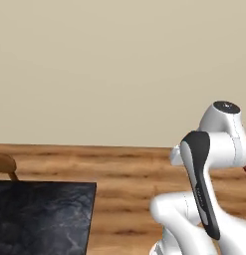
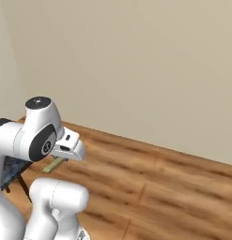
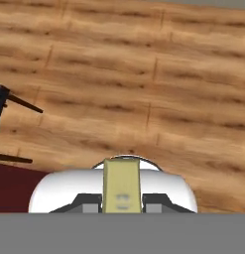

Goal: Retrieve the butter from the fridge and place it on a plate on the dining table. Then retrieve the butter knife by the fridge and place it near the plate.

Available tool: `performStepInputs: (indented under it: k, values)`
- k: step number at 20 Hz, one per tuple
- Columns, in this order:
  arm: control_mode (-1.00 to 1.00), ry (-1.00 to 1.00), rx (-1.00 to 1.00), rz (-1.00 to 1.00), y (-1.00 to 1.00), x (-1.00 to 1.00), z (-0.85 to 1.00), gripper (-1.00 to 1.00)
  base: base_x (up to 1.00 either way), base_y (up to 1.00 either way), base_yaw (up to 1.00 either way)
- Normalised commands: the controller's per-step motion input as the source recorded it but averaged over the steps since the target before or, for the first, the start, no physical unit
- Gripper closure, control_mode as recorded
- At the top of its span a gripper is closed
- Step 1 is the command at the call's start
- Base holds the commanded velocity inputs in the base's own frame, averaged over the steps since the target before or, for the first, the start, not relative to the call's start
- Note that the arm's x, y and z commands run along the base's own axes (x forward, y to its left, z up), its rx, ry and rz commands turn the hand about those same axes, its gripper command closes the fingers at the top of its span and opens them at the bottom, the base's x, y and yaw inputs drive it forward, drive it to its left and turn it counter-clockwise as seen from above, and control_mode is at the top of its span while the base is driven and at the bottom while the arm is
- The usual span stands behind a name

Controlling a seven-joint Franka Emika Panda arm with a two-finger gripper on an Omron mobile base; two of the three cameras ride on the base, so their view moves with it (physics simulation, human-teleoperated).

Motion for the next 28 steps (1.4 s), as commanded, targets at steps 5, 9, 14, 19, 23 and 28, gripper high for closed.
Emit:
performStepInputs:
  k: [5, 9, 14, 19, 23, 28]
  values:
    - [1.0, 0.0, 0.0, 0.0, 0.0, 0.0, 0.0, 1.0, 1.0, -0.4, 0.47]
    - [1.0, 0.0, 0.0, 0.0, 0.0, 0.0, 0.0, 1.0, 1.0, -0.49, 0.51]
    - [1.0, 0.0, 0.0, 0.0, 0.0, 0.0, 0.0, 1.0, 1.0, -0.56, 0.52]
    - [1.0, 0.0, 0.0, 0.0, 0.0, 0.0, 0.0, 1.0, 1.0, -0.61, 0.52]
    - [1.0, 0.0, 0.0, 0.0, 0.0, 0.0, 0.0, 1.0, 1.0, -0.49, 0.55]
    - [1.0, 0.0, 0.0, 0.0, 0.0, 0.0, 0.0, 1.0, 1.0, -0.44, 0.63]
